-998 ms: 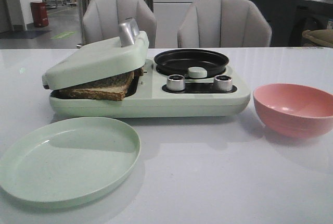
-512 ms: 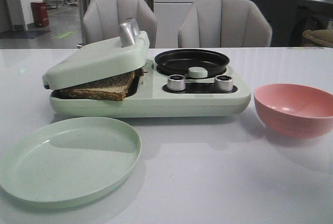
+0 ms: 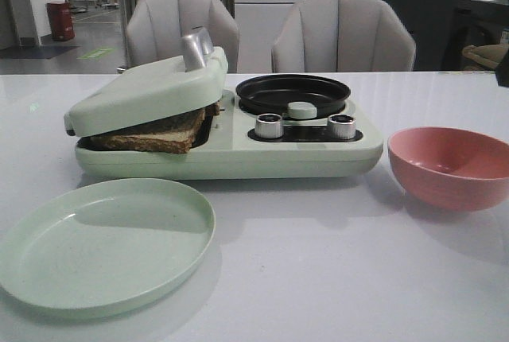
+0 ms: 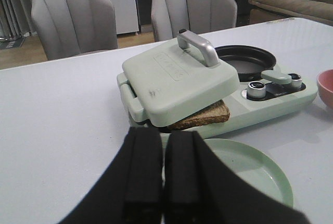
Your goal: Make breakfast with bread and shrimp
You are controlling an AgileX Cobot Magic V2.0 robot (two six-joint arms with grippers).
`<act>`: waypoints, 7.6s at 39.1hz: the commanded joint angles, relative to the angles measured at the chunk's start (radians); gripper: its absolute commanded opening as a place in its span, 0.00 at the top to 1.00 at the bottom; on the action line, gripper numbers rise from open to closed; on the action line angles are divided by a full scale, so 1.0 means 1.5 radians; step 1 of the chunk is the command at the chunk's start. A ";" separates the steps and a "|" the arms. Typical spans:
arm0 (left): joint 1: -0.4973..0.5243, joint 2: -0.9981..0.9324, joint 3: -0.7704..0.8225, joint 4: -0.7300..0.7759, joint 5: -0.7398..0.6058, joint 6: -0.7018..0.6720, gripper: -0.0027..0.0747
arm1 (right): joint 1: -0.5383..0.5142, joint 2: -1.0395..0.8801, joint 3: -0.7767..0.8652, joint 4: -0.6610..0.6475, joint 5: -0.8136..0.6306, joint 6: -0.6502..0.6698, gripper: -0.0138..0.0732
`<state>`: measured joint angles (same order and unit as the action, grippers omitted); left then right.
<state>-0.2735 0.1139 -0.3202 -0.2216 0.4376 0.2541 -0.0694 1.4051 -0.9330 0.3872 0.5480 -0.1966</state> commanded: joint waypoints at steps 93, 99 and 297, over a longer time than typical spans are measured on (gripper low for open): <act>-0.006 0.006 -0.017 -0.007 -0.056 -0.007 0.82 | 0.246 0.390 -0.301 -0.211 -0.894 -0.168 0.68; -0.006 0.006 -0.017 -0.007 -0.056 -0.007 0.82 | 0.249 0.422 -0.300 -0.297 -1.025 -0.248 0.68; -0.006 0.006 -0.017 -0.007 -0.056 -0.007 0.82 | 0.229 -0.736 0.426 -0.025 -0.340 -0.081 0.67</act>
<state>-0.2735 0.1117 -0.3202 -0.2216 0.4362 0.2541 0.2726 0.2955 -0.2665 0.3419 0.1011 -0.3067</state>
